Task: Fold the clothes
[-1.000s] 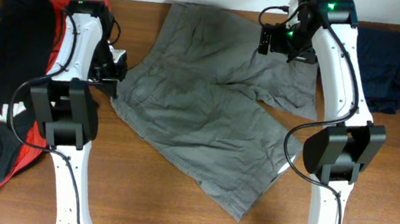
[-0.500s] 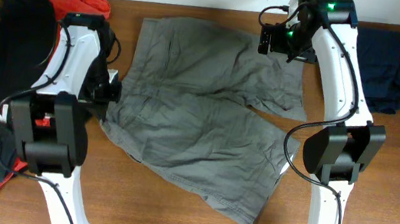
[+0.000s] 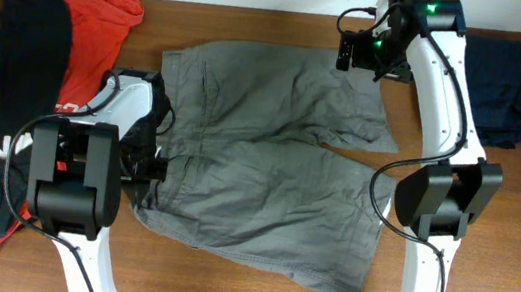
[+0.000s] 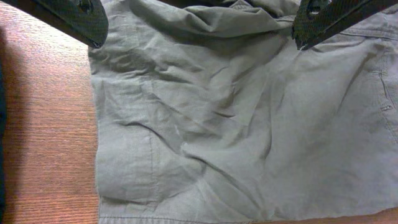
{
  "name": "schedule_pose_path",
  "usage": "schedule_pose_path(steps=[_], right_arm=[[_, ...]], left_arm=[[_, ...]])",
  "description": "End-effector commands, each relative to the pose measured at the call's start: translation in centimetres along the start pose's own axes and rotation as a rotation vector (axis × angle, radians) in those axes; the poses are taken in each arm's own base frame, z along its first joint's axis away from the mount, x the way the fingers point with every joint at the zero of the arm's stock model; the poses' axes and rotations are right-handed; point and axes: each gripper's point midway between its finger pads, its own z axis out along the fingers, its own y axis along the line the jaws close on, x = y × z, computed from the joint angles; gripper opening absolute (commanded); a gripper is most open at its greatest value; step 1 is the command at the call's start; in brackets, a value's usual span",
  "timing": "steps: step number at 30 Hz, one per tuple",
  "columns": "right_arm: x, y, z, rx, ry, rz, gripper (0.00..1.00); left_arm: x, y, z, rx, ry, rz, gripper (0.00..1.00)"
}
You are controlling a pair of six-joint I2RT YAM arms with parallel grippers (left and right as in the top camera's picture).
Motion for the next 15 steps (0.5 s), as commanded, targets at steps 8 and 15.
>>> schedule_pose_path(steps=[8, 15], right_arm=[[0.3, 0.5, -0.7, -0.025, 0.007, -0.006, 0.98], [-0.6, 1.5, -6.3, -0.044, -0.097, -0.023, 0.99]], left_arm=[[-0.8, 2.9, -3.1, -0.105, -0.209, -0.112, 0.38], [-0.9, 3.4, -6.2, -0.097, -0.341, -0.132, 0.62]])
